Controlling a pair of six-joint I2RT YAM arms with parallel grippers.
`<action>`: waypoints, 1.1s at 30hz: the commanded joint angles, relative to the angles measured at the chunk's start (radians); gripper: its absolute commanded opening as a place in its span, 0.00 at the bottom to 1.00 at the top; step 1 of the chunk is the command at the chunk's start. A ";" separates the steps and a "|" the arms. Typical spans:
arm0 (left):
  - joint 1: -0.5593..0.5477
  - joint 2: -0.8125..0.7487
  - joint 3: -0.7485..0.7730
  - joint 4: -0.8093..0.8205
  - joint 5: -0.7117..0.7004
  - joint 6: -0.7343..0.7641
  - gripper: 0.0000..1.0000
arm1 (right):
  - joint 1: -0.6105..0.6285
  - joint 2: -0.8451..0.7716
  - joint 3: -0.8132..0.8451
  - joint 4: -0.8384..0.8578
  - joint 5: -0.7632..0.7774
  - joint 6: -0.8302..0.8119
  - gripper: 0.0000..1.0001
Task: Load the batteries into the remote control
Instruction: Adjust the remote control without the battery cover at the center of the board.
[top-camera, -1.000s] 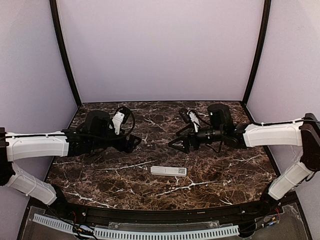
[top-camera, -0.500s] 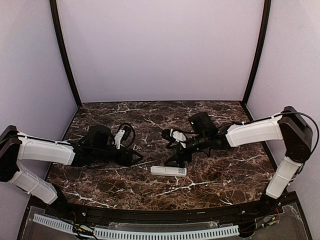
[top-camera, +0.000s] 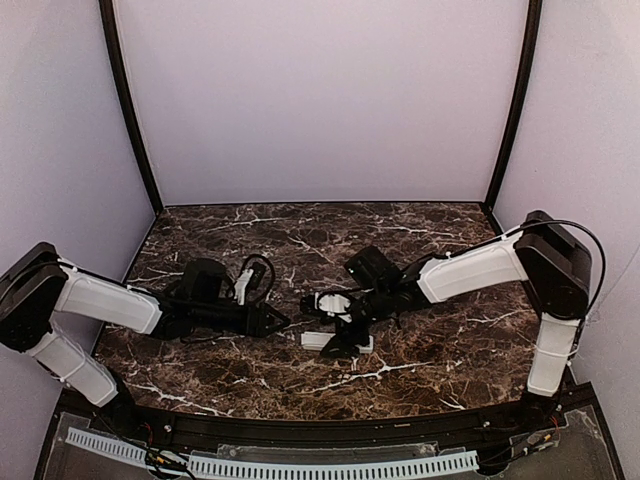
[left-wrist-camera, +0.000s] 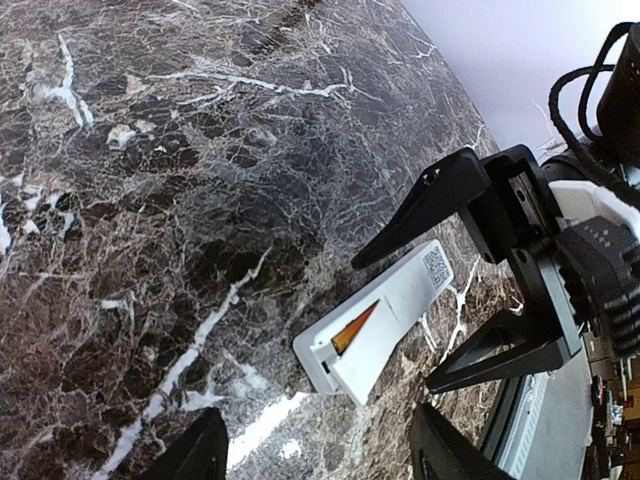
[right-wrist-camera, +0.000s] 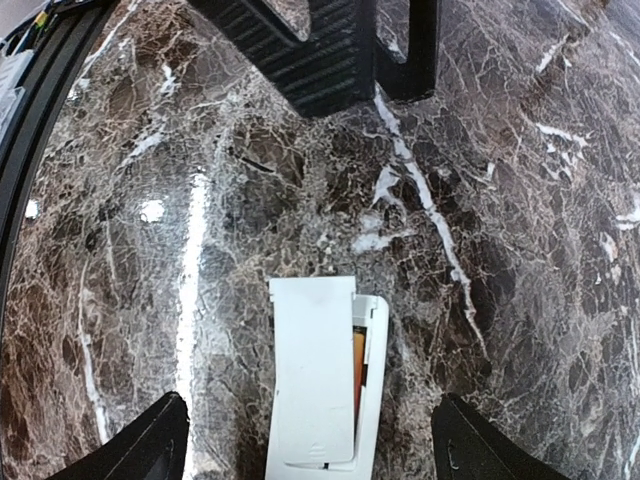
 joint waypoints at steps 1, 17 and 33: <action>0.005 0.019 -0.003 0.041 0.015 -0.030 0.60 | 0.032 0.056 0.047 -0.034 0.059 -0.027 0.81; 0.004 0.115 0.027 0.082 0.070 -0.038 0.42 | 0.042 0.159 0.113 -0.020 0.180 0.047 0.49; 0.004 0.266 0.088 0.222 0.132 -0.091 0.36 | 0.042 0.157 0.106 0.018 0.208 0.106 0.41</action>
